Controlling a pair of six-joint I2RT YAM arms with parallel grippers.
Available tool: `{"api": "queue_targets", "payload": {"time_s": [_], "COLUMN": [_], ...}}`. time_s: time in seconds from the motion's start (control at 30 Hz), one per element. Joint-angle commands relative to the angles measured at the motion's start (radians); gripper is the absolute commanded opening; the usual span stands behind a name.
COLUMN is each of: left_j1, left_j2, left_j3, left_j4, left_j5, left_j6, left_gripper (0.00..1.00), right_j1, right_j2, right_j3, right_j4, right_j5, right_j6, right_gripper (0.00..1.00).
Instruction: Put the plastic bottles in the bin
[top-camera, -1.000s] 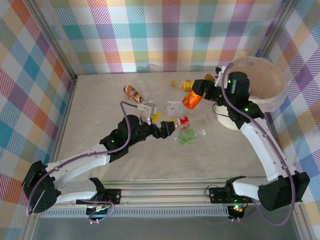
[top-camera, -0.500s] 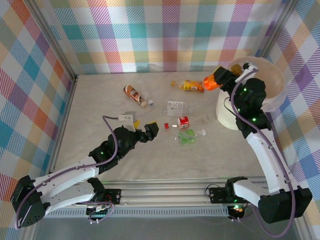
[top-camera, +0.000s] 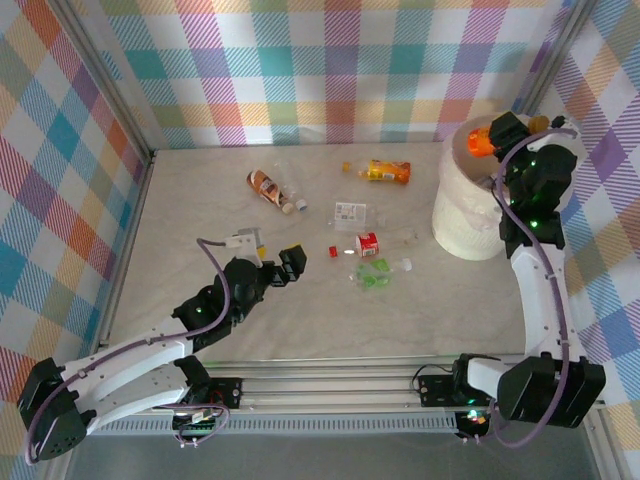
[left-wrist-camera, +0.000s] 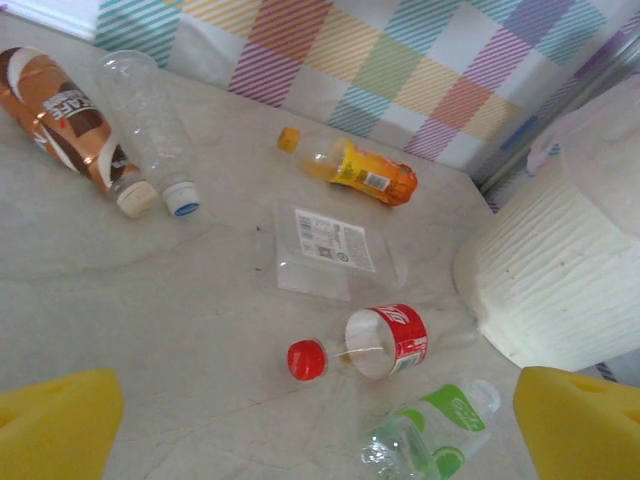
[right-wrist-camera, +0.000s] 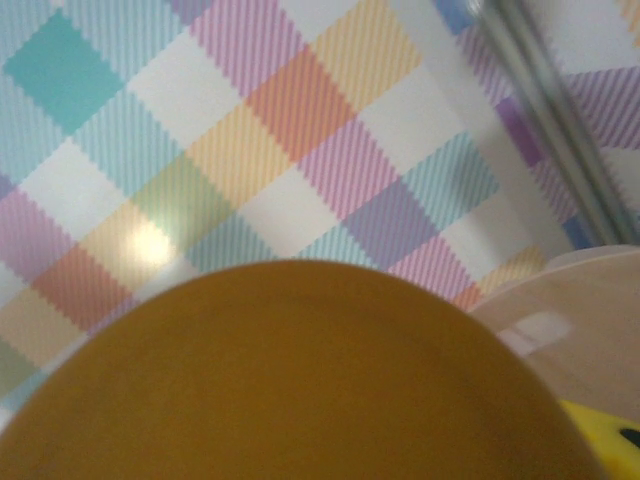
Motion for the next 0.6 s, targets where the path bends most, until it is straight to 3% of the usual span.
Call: {"api": "queue_targets", "payload": {"time_s": [0.0, 0.23, 0.43, 0.57], "left_j1": [0.002, 0.01, 0.014, 0.015], "left_j2": [-0.034, -0.048, -0.032, -0.025], "left_j3": [-0.011, -0.026, -0.026, -0.024], "left_j4": [-0.033, -0.044, -0.041, -0.048], "left_j5": [-0.048, -0.054, -0.036, -0.029], "left_j6": [-0.022, -0.034, -0.052, -0.062], "left_gripper": [1.0, 1.0, 1.0, 1.0], "right_j1": [-0.062, -0.129, -0.13, -0.129], "right_j2": [0.025, 0.156, 0.257, 0.299], "right_j3": [0.056, 0.144, 0.18, 0.212], "right_j4": [-0.005, -0.113, -0.123, -0.164], "right_j5": [-0.006, -0.073, -0.025, 0.053], "right_j6": [0.011, 0.155, 0.344, 0.363], "right_gripper": [0.43, 0.49, 0.56, 0.63]}}
